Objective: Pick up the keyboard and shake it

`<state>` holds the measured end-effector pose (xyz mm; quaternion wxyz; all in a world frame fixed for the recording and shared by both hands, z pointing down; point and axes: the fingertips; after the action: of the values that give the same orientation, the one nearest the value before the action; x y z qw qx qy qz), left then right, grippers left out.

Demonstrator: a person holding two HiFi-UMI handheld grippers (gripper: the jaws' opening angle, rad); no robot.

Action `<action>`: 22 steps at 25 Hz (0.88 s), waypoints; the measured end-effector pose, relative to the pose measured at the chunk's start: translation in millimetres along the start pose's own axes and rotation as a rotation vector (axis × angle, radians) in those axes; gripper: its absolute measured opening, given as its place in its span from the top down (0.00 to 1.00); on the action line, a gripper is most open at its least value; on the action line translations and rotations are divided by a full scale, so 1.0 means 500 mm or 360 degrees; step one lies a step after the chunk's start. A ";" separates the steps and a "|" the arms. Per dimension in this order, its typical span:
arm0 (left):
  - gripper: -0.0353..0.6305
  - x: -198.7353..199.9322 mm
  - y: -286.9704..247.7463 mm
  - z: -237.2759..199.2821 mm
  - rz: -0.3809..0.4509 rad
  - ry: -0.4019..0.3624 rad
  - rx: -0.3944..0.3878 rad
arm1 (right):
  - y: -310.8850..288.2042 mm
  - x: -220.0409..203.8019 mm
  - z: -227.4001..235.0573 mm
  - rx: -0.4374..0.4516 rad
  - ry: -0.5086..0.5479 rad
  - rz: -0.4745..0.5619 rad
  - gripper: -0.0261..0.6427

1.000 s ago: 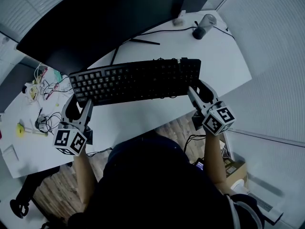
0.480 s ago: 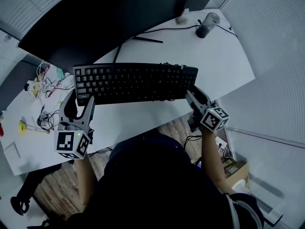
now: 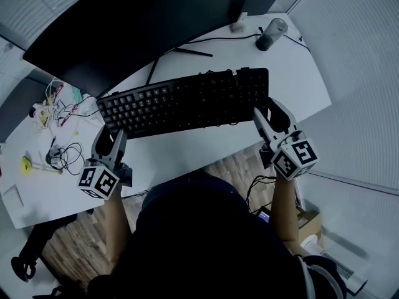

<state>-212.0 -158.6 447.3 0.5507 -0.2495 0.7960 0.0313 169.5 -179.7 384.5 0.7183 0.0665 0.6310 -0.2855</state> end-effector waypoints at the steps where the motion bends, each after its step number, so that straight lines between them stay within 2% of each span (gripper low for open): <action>1: 0.54 -0.016 0.000 -0.006 -0.0010 0.0053 -0.0003 | -0.002 0.008 -0.006 -0.0003 0.0039 -0.0014 0.66; 6: 0.54 -0.090 0.010 -0.031 -0.0068 0.0249 0.0002 | -0.015 0.010 -0.027 0.0006 0.0120 -0.0074 0.66; 9: 0.54 -0.123 0.020 -0.040 -0.0127 0.0286 0.0034 | -0.025 -0.027 -0.024 0.0009 0.0089 -0.0141 0.66; 11: 0.54 -0.129 0.027 -0.042 -0.0167 0.0263 0.0057 | -0.030 -0.063 -0.014 0.0010 0.0019 -0.0184 0.66; 14: 0.54 -0.107 0.036 -0.039 -0.0202 0.0139 0.0090 | -0.031 -0.124 0.002 0.0028 -0.0154 -0.0185 0.66; 19: 0.55 -0.010 0.035 0.006 -0.0177 -0.0215 0.0102 | -0.029 -0.202 0.030 0.0085 -0.0455 -0.0040 0.66; 22: 0.56 0.040 0.022 0.036 -0.0181 -0.0415 0.0093 | -0.031 -0.228 0.040 0.0104 -0.0576 0.0026 0.66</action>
<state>-206.5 -150.3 419.9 0.6574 -0.2717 0.7028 0.0090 174.7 -164.5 500.1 0.8198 0.0426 0.4813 -0.3072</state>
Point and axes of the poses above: the fingertips, and each gripper's own axes: y backward along the fingers, z to its right, x out of its top, and after that the axes turned 1 degree about -y, right-handed
